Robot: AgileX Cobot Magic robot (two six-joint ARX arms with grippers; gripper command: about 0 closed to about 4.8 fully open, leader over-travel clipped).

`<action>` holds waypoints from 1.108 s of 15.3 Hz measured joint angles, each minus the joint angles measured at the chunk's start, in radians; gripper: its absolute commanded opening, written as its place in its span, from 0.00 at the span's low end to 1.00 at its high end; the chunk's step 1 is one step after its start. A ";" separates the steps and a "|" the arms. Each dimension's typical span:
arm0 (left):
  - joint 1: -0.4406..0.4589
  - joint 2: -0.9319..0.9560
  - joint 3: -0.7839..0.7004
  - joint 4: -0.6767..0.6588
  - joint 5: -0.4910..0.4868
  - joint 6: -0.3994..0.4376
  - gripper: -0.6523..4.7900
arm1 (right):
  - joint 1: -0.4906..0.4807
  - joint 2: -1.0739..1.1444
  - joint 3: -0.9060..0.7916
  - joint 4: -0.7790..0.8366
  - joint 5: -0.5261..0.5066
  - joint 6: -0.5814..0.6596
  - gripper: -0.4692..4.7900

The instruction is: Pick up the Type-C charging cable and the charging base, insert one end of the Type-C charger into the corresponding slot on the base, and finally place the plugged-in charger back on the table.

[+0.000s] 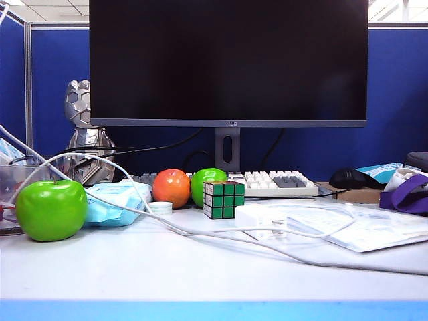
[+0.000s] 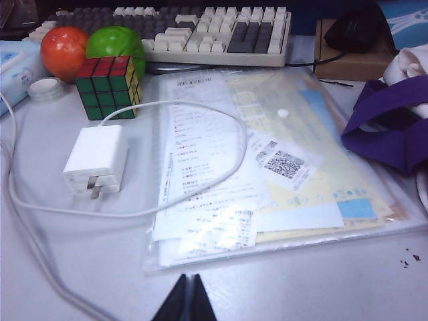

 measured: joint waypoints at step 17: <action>0.000 0.000 0.000 -0.026 -0.309 0.026 0.11 | 0.000 0.000 0.000 0.000 0.000 0.000 0.08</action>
